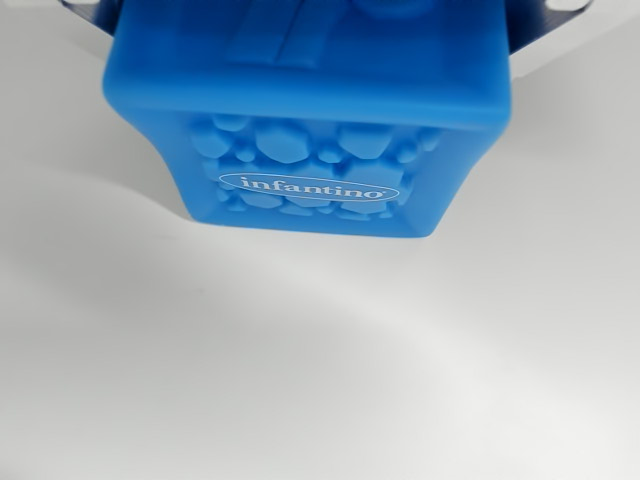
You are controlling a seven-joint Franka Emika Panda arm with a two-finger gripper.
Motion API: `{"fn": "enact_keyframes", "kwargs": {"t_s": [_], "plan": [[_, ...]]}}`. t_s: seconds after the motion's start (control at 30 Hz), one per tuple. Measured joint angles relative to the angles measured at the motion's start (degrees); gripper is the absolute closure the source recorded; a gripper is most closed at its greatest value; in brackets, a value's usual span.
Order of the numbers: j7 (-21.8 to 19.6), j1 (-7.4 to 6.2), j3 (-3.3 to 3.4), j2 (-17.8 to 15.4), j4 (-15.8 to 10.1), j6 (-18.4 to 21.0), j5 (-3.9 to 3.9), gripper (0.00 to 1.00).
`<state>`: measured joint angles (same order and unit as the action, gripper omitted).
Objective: Stack cube
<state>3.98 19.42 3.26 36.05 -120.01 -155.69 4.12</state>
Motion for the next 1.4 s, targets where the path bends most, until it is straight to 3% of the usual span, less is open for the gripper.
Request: {"fn": "enact_keyframes", "kwargs": {"t_s": [0.43, 1.17, 1.4], "plan": [[0.0, -0.01, 0.01, -0.64, -0.17, 0.38, 0.0, 1.0], [-0.09, -0.42, 0.59, -8.07, -1.95, 5.64, -0.17, 1.0], [-2.06, -1.57, 0.77, -8.91, -2.57, 6.05, -0.17, 1.0]]}}
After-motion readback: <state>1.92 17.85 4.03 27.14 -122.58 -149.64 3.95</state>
